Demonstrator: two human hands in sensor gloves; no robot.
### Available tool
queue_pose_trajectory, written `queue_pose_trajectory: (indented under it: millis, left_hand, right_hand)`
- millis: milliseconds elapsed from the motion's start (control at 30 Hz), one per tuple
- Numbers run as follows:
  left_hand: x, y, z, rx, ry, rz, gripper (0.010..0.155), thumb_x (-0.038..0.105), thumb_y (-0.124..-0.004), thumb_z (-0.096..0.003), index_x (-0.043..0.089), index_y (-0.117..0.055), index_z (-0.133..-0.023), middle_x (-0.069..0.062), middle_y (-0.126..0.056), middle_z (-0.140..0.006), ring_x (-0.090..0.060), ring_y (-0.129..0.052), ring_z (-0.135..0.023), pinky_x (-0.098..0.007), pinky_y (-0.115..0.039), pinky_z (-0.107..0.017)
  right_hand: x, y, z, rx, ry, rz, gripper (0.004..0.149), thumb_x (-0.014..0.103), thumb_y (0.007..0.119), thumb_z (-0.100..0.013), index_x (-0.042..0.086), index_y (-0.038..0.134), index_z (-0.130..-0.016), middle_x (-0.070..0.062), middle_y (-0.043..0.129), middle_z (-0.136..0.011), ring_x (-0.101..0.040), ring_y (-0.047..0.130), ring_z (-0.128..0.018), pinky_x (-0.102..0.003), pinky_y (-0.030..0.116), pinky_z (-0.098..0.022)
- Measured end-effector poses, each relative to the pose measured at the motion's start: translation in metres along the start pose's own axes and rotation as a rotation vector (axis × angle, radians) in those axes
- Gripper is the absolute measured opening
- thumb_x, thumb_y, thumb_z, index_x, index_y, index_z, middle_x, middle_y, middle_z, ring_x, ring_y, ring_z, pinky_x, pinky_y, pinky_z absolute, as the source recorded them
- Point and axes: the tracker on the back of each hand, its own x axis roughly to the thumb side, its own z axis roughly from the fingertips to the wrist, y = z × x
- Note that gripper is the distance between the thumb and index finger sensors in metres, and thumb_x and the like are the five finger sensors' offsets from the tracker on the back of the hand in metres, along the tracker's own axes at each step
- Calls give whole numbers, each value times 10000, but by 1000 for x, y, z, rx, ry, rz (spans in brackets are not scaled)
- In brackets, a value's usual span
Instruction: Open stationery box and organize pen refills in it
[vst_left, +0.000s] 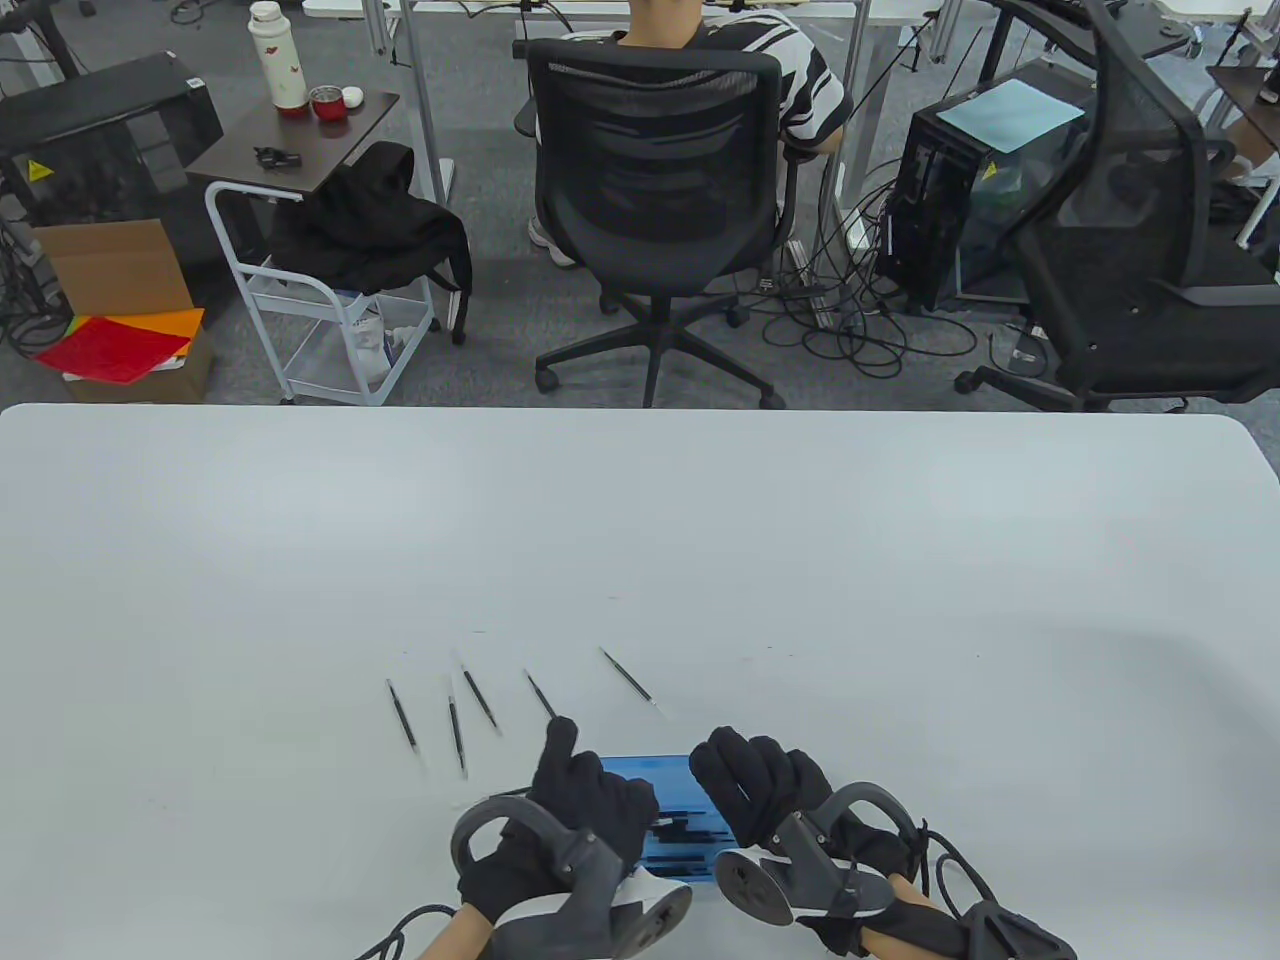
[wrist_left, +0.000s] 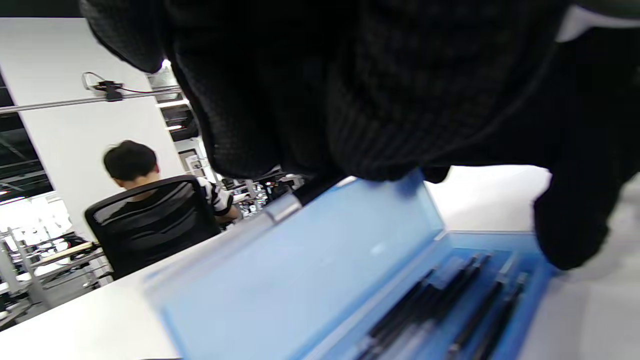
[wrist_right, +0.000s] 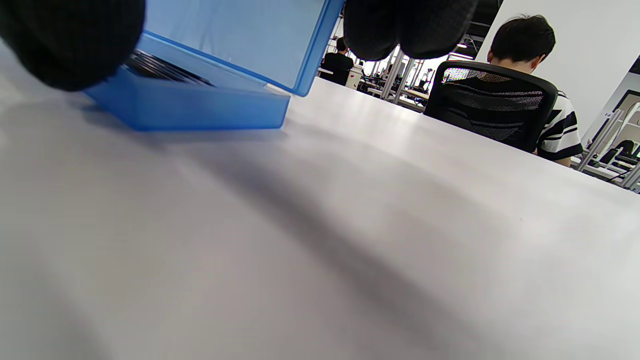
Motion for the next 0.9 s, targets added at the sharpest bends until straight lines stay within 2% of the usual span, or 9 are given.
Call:
queue_pose_trajectory:
  millis: [200, 433, 700, 900]
  left_hand:
    - [27, -21, -14, -18, -61, -9, 582, 327, -953, -398, 144, -795, -928, 21, -1012, -792, -271, -1043, -794, -685, -592, -761]
    - [43, -39, -25, -28, -91, -45, 580, 328, -949, -402, 147, -791, -929, 23, -1008, -795, -267, -1036, -801, -680, -591, -761]
    - [48, -47, -30, -37, -92, -67, 583, 333, -947, -406, 156, -783, -937, 32, -1004, -802, -258, -1031, -807, -674, -586, -764]
    - [43, -39, -26, -38, -95, -57, 569, 338, -952, -403, 181, -797, -928, 45, -1010, -801, -246, -1031, -811, -664, -593, -765]
  right_hand:
    - [-1, 1, 0, -4, -6, -5, 1194, 622, 767, -367, 100, -8, -1110, -265, 157, -1221, -492, 551, -1079, -595, 596, -769]
    - [-1, 1, 0, -5, -8, -5, 1195, 621, 768, -367, 98, -9, -1109, -267, 157, -1220, -495, 550, -1078, -595, 596, -769]
    - [-1, 1, 0, -5, -10, -4, 1194, 620, 768, -367, 98, -8, -1109, -268, 155, -1219, -495, 551, -1078, -594, 596, -769]
    - [-1, 1, 0, -5, -10, -5, 1194, 620, 767, -367, 98, -10, -1108, -264, 156, -1220, -493, 550, -1078, -593, 597, -769]
